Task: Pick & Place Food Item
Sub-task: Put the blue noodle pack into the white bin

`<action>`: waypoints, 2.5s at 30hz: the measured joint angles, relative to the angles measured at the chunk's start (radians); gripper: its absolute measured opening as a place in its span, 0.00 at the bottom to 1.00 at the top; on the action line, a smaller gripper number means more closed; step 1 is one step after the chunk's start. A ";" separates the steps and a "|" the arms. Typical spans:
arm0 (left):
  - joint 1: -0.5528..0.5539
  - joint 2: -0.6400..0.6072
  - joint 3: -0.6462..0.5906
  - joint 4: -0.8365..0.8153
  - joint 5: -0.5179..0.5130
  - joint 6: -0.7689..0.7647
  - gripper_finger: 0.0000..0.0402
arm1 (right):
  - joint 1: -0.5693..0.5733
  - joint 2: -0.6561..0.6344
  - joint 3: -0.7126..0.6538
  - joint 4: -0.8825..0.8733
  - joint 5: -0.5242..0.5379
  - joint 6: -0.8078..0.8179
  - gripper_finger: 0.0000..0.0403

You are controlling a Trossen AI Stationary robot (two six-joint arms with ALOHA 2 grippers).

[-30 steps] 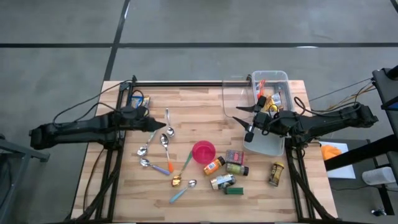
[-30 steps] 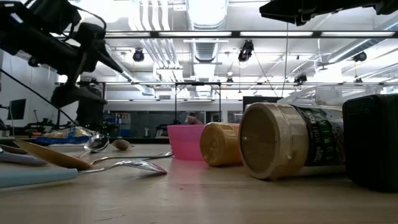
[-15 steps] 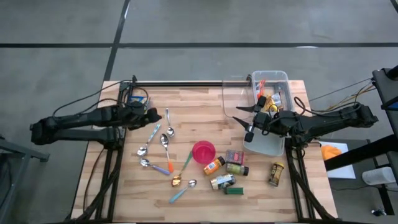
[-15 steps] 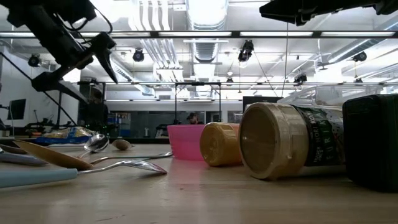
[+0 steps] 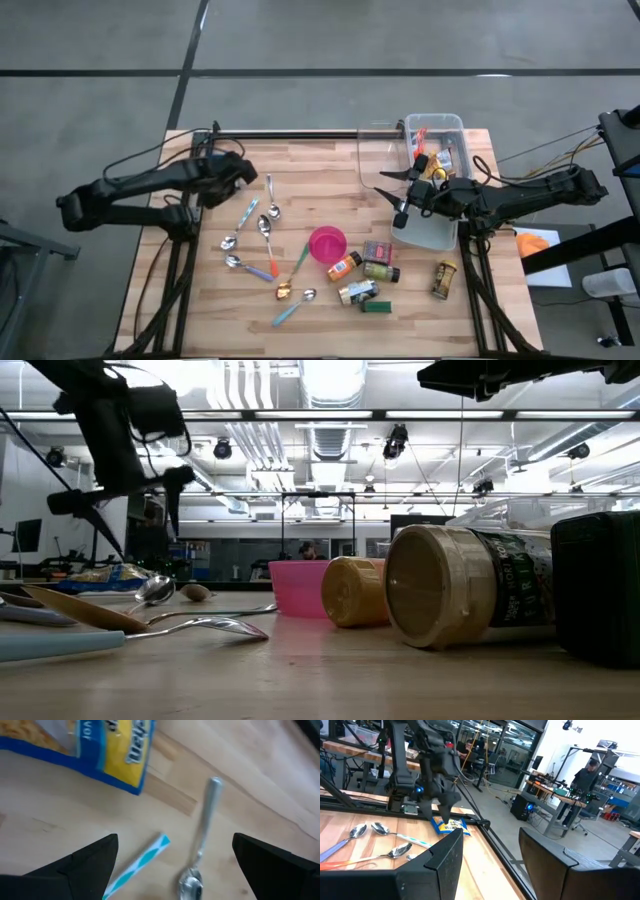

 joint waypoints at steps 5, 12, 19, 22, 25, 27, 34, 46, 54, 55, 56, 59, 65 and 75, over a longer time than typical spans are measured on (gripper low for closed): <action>0.063 0.075 0.000 -0.001 0.057 -0.008 0.98 | 0.000 0.000 0.000 0.000 0.000 0.000 0.48; 0.135 0.150 0.000 0.023 0.062 -0.043 0.98 | 0.000 0.000 0.000 0.000 0.000 0.000 0.48; 0.197 0.234 0.000 0.072 0.017 -0.009 0.98 | 0.000 0.000 0.000 0.000 0.000 0.000 0.48; 0.216 0.265 0.008 0.094 -0.027 0.063 0.98 | 0.000 0.000 0.000 0.000 0.000 0.000 0.48; 0.219 0.303 0.025 0.088 -0.034 0.085 0.98 | 0.000 0.000 0.000 0.000 0.000 0.000 0.48; 0.219 0.330 0.031 0.077 -0.034 0.079 0.98 | 0.000 0.000 0.000 0.000 0.000 0.000 0.48; 0.236 0.423 0.038 0.078 -0.049 0.077 0.98 | 0.000 0.000 0.000 0.000 0.000 0.000 0.48; 0.236 0.461 0.039 0.085 -0.052 0.099 0.72 | 0.000 0.000 0.000 0.000 0.000 0.000 0.48; 0.236 0.460 0.039 0.088 -0.051 0.100 0.39 | 0.000 0.000 0.000 0.000 0.000 0.000 0.48; 0.236 0.460 0.039 0.090 -0.050 0.100 0.34 | 0.000 0.000 0.000 0.000 0.000 0.000 0.48; 0.236 0.460 0.039 0.092 -0.049 0.100 0.30 | 0.000 0.000 0.000 0.000 0.000 0.000 0.48; 0.236 0.460 0.039 0.098 -0.049 0.100 0.18 | 0.000 0.000 0.000 0.000 0.000 0.000 0.48; 0.235 0.459 0.038 0.115 -0.048 0.104 0.02 | 0.000 0.000 0.000 0.000 0.000 0.000 0.48; 0.234 0.448 0.036 0.140 -0.031 0.103 0.02 | 0.000 0.000 0.000 0.000 0.000 0.000 0.48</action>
